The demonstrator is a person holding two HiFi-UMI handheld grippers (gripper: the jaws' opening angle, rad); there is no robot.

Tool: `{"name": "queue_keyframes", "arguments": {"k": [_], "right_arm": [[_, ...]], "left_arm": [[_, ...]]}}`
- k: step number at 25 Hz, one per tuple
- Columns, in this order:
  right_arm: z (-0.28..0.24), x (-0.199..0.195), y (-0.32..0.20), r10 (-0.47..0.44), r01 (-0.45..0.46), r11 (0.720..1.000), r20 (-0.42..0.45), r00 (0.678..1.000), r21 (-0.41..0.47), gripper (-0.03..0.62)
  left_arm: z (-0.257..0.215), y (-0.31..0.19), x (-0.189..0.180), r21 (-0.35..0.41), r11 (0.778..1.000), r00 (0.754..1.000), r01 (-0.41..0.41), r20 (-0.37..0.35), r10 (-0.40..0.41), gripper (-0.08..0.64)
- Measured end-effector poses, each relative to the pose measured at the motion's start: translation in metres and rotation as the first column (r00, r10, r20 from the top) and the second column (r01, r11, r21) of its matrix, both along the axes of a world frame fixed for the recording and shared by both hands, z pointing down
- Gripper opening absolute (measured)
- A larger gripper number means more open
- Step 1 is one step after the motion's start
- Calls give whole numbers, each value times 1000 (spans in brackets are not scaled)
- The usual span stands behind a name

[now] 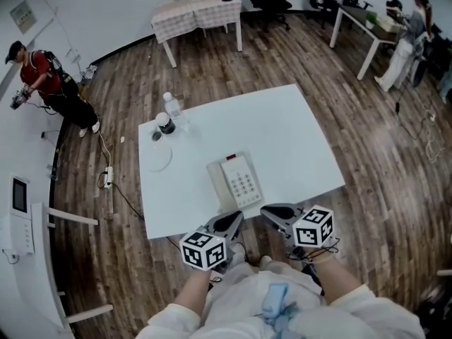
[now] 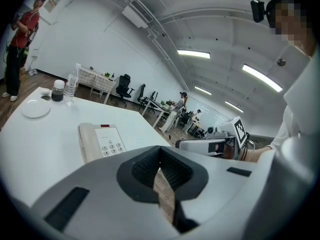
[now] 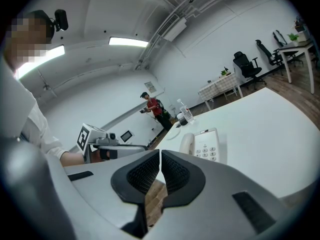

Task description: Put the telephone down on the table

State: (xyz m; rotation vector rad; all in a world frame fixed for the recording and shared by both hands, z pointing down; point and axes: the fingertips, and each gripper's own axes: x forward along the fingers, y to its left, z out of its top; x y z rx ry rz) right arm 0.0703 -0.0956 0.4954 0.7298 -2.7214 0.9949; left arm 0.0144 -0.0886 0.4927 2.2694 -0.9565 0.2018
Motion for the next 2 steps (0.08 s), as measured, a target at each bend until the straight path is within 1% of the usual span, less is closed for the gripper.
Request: {"name": "queue_keyframes", "arguments": {"k": [2], "right_arm": [[0, -2, 0, -5, 5, 1000, 0, 1000, -2, 38]], "left_arm": [[0, -1, -2, -1, 1000, 1000, 3, -1, -3, 0]]}}
